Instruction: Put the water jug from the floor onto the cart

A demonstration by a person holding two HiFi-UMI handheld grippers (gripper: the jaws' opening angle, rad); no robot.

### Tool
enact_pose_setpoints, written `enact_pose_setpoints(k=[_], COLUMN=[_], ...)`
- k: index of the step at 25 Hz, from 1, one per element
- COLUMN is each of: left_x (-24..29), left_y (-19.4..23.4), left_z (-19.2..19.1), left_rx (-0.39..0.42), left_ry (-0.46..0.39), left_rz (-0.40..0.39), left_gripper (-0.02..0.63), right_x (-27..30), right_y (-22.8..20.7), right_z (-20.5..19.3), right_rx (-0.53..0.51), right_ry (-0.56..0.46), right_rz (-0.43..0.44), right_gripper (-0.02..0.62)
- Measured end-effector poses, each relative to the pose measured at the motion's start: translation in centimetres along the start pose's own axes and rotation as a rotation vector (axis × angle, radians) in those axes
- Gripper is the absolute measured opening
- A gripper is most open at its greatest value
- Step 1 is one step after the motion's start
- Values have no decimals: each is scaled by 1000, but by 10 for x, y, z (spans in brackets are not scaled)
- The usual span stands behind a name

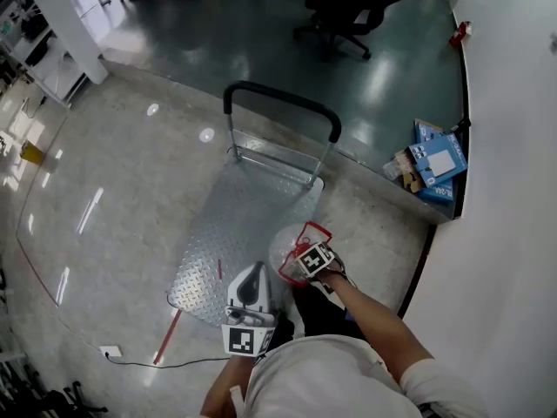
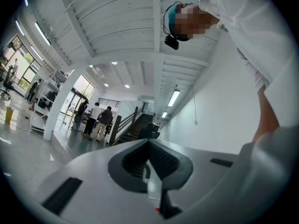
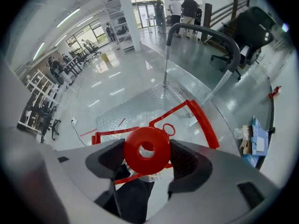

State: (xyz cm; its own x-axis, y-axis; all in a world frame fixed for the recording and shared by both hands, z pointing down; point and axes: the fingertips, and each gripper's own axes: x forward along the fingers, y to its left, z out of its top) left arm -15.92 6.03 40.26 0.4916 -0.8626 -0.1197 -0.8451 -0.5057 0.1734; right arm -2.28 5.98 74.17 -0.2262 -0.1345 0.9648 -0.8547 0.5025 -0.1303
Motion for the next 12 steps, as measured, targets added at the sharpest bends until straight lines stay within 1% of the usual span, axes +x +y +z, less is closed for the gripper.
enact_pose_setpoints(k=[3,7,12], left_x=[22,53,78], left_y=[5,12,28], left_z=[3,3,7], left_rx=[4,22,63], left_ry=[-9,-16,-28], left_rz=[54,113,197], left_gripper=[3,3,3], right_x=[9,17,30], right_y=[-7,-21,-36], right_z=[24,49,74], right_rx=[-77,-128,-199], right_ry=[-12,-14,-26], right_rz=[22,39,44], right_gripper=[301,299,299])
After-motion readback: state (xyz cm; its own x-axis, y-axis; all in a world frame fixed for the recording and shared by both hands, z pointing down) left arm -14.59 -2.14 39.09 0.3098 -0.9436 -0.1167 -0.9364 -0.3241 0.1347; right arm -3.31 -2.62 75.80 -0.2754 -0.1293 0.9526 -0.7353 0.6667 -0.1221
